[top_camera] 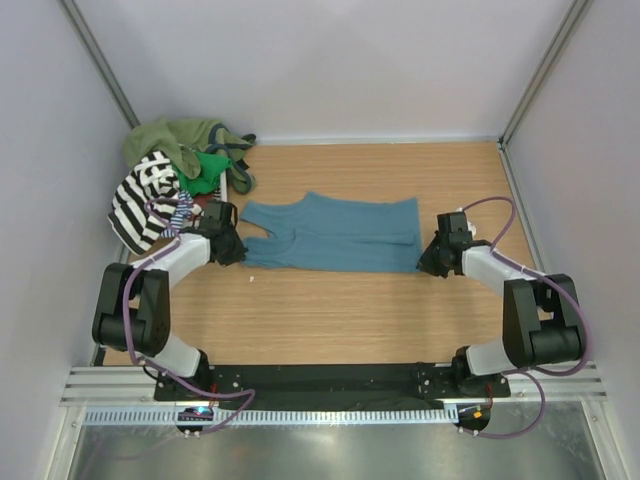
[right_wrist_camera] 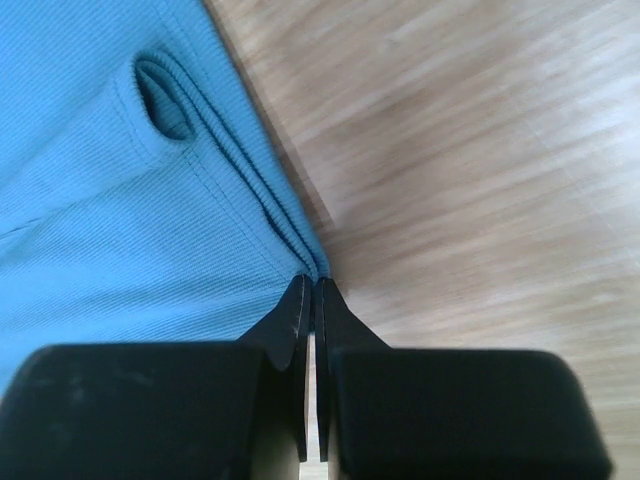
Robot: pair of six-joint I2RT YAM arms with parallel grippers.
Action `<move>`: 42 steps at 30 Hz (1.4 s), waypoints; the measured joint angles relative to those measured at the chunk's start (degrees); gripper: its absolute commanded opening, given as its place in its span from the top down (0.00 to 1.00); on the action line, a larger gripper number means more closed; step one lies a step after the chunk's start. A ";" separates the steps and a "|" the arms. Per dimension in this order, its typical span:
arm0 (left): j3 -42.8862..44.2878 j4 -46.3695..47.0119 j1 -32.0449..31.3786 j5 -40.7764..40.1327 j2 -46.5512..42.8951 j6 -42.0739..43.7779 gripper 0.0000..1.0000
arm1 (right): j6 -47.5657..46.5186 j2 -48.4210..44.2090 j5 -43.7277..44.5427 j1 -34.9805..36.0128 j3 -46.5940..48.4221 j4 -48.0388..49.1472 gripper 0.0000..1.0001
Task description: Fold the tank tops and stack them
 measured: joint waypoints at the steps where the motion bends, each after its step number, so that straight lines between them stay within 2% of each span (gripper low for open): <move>1: -0.15 0.00 0.00 -0.04 -0.22 -0.44 1.00 | 0.04 -0.48 0.70 0.02 0.00 -0.76 0.99; 7: -4.76 -0.22 0.00 0.26 -6.43 -3.93 1.00 | 1.09 -7.91 4.90 0.02 -0.02 -8.26 0.99; 10: -8.39 -1.38 -0.02 0.26 -12.92 -6.05 1.00 | 1.68 -10.25 5.70 0.02 -0.42 -11.52 0.99; 13: -11.28 -3.32 -0.02 0.22 -20.24 -7.96 0.94 | 2.03 -12.35 5.92 0.02 -2.69 -13.97 0.99; 14: -11.93 -4.17 -0.02 0.24 -22.56 -8.41 0.85 | 2.23 -13.46 6.01 0.02 -3.72 -15.02 0.94; 15: -12.57 -4.76 -0.02 0.26 -24.70 -8.66 0.78 | 2.56 -14.51 6.03 0.02 -4.48 -15.89 0.77; 16: -12.96 -5.35 -0.02 0.24 -26.12 -8.81 0.69 | 3.19 -15.76 6.14 0.02 -5.20 -17.11 0.65; 17: -13.42 -5.90 0.00 0.20 -27.56 -8.90 0.52 | 3.52 -17.11 6.67 0.02 -5.70 -18.21 0.57; 18: -13.75 -6.36 0.00 0.13 -28.41 -8.74 0.45 | 3.67 -18.29 7.23 0.00 -5.97 -19.12 0.54; 19: -14.14 -6.58 0.00 0.15 -29.03 -9.03 0.41 | 3.72 -19.30 7.67 0.00 -6.08 -19.78 0.45; 20: -14.45 -6.93 0.00 0.13 -29.22 -9.38 0.36 | 3.98 -20.15 8.11 0.00 -6.10 -20.26 0.45; 22: -14.80 -7.96 0.00 0.07 -29.14 -9.64 0.30 | 4.04 -21.46 9.07 0.00 -6.08 -20.74 0.44; 26: -14.62 -9.51 0.02 -0.52 -29.09 -9.53 0.26 | 3.34 -21.09 10.34 0.00 -4.00 -21.73 0.48; 29: -12.72 -9.86 0.00 0.28 -28.57 -8.33 0.25 | 1.66 -18.99 10.51 0.00 0.15 -20.96 0.56; 36: 4.17 -6.71 -2.93 5.92 -14.32 -4.70 0.26 | -2.32 -9.92 9.79 0.00 9.75 -13.66 0.59; 42: 18.10 -2.75 -7.08 9.46 -0.48 -3.65 0.27 | -4.11 0.74 8.35 -0.44 18.49 -9.01 0.54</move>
